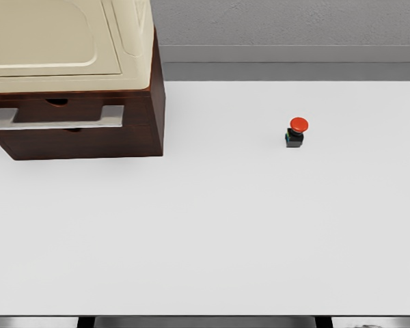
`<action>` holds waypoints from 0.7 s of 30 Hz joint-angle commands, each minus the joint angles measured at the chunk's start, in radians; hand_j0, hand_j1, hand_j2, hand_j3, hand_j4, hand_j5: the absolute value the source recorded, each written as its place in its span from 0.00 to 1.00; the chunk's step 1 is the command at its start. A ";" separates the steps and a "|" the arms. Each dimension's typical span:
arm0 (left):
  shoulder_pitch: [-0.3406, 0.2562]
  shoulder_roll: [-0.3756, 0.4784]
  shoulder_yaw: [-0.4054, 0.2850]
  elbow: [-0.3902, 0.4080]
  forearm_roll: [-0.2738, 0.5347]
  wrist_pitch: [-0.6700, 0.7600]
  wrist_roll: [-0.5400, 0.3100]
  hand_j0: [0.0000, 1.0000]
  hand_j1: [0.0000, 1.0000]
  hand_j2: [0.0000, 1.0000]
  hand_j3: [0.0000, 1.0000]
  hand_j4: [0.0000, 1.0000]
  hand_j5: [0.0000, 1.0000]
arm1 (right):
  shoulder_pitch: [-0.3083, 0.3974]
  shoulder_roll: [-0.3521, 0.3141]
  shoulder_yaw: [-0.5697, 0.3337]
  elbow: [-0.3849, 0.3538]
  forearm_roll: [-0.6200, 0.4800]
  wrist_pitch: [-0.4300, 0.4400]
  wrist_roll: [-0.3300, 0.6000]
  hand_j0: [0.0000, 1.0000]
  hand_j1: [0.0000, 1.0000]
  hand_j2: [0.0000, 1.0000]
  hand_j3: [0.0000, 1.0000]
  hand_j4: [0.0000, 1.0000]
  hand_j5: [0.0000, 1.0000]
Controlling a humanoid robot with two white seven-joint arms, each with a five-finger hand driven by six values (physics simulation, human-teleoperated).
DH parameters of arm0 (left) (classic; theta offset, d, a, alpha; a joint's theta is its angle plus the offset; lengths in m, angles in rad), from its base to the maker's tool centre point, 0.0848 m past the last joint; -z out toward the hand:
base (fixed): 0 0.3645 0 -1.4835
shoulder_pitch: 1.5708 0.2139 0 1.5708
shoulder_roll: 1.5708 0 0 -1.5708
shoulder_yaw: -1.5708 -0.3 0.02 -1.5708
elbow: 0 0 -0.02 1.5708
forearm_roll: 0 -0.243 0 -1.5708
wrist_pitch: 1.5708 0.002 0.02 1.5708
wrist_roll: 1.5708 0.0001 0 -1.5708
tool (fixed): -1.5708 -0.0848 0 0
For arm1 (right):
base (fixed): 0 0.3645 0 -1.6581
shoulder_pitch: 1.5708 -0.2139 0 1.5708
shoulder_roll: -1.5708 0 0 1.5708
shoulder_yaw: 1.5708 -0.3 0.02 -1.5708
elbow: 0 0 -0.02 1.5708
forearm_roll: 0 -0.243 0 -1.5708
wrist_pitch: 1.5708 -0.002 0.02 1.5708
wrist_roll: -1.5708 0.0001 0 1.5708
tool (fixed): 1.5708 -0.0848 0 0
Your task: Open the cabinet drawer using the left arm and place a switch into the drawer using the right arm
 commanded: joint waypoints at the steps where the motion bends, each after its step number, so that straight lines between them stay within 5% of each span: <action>1: 0.000 0.329 0.003 -0.121 0.004 -0.094 0.001 1.00 1.00 1.00 1.00 1.00 1.00 | -0.002 -0.520 0.022 -0.129 0.030 -0.029 0.008 1.00 1.00 1.00 1.00 1.00 1.00; 2: -0.009 0.346 0.008 -0.198 0.006 -0.168 0.001 1.00 1.00 1.00 1.00 1.00 1.00 | 0.003 -0.584 0.025 -0.243 0.034 -0.057 0.045 1.00 1.00 1.00 1.00 1.00 1.00; 4: -0.023 0.378 0.081 -0.329 0.009 -0.455 0.001 1.00 1.00 1.00 1.00 1.00 1.00 | 0.008 -0.670 0.037 -0.375 0.034 -0.285 0.191 1.00 1.00 1.00 1.00 1.00 1.00; 6: -0.051 0.395 0.120 -0.399 0.048 -0.455 0.001 1.00 1.00 1.00 1.00 1.00 1.00 | 0.006 -0.808 0.098 -0.437 0.036 -0.592 0.479 1.00 1.00 1.00 1.00 1.00 1.00; 7: -0.069 0.406 0.120 -0.454 0.111 -0.455 -0.006 1.00 1.00 1.00 1.00 1.00 1.00 | 0.031 -0.870 0.141 -0.522 0.034 -0.627 0.617 1.00 1.00 1.00 1.00 1.00 1.00; 8: -0.087 0.407 0.121 -0.514 0.159 -0.455 -0.010 1.00 1.00 1.00 1.00 1.00 1.00 | 0.049 -0.919 0.149 -0.637 0.017 -0.627 0.706 1.00 1.00 1.00 1.00 1.00 1.00; 11: -0.123 0.384 0.111 -0.787 0.240 -0.455 -0.010 1.00 1.00 1.00 1.00 1.00 1.00 | 0.052 -0.954 0.155 -0.658 -0.009 -0.627 0.779 1.00 1.00 1.00 1.00 1.00 1.00; 12: -0.120 0.327 0.111 -1.026 0.243 -0.455 -0.008 1.00 1.00 1.00 1.00 1.00 1.00 | 0.052 -0.939 0.157 -0.659 -0.003 -0.627 0.779 1.00 1.00 1.00 1.00 1.00 1.00; 16: -0.037 0.295 0.094 -1.537 0.303 -0.455 -0.005 1.00 1.00 1.00 1.00 1.00 1.00 | 0.052 -0.937 0.155 -0.659 -0.003 -0.627 0.779 1.00 1.00 1.00 1.00 1.00 1.00; 19: -0.034 0.284 0.089 -1.746 0.294 -0.455 -0.003 1.00 1.00 1.00 1.00 1.00 1.00 | 0.052 -0.937 0.154 -0.658 -0.003 -0.627 0.779 1.00 1.00 1.00 1.00 1.00 1.00; 21: -0.018 0.280 -0.020 -1.784 0.288 -0.455 -0.010 1.00 1.00 1.00 1.00 1.00 1.00 | 0.052 -0.934 0.157 -0.658 -0.001 -0.627 0.779 1.00 1.00 1.00 1.00 1.00 1.00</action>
